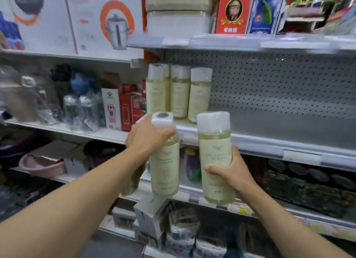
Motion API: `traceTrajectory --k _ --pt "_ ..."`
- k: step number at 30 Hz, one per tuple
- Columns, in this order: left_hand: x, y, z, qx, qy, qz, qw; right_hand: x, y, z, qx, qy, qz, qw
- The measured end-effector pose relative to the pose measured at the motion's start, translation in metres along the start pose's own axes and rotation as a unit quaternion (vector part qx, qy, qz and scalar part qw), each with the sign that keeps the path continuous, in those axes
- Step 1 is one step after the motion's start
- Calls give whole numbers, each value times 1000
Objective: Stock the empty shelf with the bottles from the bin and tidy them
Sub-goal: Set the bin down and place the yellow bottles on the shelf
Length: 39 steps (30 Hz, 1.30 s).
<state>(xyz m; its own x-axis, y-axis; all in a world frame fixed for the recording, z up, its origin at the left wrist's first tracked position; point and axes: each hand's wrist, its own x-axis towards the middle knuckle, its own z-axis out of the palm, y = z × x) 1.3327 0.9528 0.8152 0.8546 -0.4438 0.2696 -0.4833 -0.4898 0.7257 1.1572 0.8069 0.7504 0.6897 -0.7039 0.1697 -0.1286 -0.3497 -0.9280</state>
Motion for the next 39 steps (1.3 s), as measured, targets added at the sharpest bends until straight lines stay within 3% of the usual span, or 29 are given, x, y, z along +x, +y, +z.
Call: traceTrajectory --k 11,25,39 --pt "52 89 4 -51 12 28 998 73 -37 -55 32 27 -13 999" --pt "113 178 88 -85 40 19 995 185 -21 -115 99 38 -25 994" --pt "138 197 134 -21 12 -15 1000 253 16 -121 118 -11 -40 992"
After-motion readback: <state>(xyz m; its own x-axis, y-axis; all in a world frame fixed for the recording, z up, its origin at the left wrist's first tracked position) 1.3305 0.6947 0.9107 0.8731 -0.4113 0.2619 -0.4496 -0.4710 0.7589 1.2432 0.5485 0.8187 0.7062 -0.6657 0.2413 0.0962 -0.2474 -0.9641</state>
